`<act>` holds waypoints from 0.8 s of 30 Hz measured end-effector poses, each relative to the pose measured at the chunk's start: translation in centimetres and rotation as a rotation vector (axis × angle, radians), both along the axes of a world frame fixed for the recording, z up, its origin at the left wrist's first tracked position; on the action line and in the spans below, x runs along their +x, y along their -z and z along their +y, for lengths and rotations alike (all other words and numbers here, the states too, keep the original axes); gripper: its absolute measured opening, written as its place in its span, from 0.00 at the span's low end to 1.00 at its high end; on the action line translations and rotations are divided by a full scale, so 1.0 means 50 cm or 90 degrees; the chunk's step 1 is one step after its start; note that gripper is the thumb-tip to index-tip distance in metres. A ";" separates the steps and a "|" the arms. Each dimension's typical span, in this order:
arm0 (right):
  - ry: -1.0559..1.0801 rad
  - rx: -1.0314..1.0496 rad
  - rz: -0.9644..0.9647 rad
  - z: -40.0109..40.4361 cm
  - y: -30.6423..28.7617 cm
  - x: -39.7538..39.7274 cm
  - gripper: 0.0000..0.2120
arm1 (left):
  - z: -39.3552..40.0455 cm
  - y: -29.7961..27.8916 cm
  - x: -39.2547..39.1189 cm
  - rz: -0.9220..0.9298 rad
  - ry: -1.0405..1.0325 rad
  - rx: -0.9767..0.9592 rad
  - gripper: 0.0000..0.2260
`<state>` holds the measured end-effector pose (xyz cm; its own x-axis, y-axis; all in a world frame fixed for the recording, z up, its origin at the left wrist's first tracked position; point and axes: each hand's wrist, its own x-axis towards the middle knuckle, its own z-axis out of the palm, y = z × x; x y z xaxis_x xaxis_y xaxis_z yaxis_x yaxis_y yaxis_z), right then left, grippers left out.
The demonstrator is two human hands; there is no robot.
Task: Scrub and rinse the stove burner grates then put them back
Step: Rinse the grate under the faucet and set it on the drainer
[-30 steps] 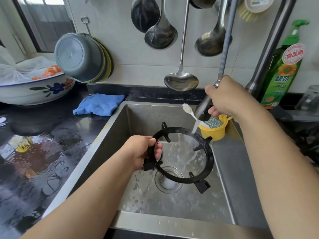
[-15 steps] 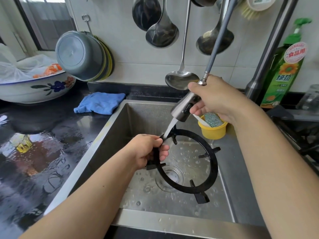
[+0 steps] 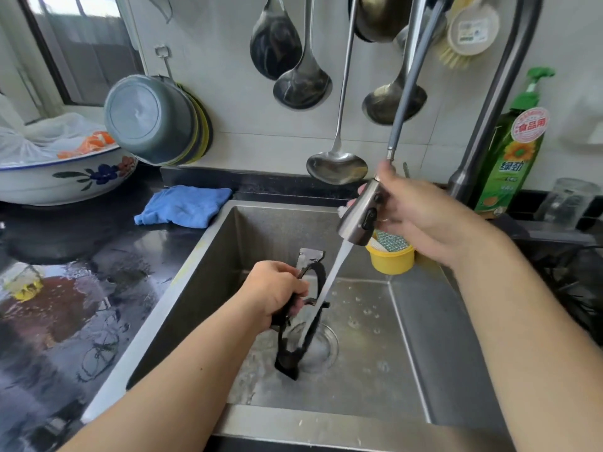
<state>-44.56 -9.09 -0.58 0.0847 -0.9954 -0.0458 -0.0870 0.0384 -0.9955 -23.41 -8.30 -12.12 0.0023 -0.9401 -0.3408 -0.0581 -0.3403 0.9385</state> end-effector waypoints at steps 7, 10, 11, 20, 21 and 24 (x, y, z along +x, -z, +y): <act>0.072 0.277 -0.440 -0.001 0.127 0.016 0.18 | -0.015 0.002 0.008 0.002 -0.066 -0.011 0.09; 0.163 0.353 -0.460 -0.021 0.170 0.046 0.12 | -0.016 0.005 0.005 0.003 -0.064 -0.001 0.10; 0.190 0.370 -0.466 -0.031 0.180 0.051 0.10 | -0.017 0.007 0.006 0.001 -0.058 0.001 0.11; 0.225 0.380 -0.434 -0.065 0.205 0.065 0.08 | -0.026 0.021 0.001 0.013 -0.015 0.024 0.04; 0.182 0.388 -0.396 -0.062 0.201 0.075 0.07 | -0.028 0.023 0.001 0.023 -0.016 0.029 0.03; 0.094 0.381 -0.303 -0.063 0.186 0.118 0.08 | -0.033 0.026 0.003 0.044 -0.024 0.036 0.03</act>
<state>-38.66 -12.25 -9.90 0.0982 -0.8155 -0.5704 0.3928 0.5584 -0.7307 -23.25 -9.93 -13.42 0.0122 -0.9193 -0.3934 0.0201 -0.3931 0.9193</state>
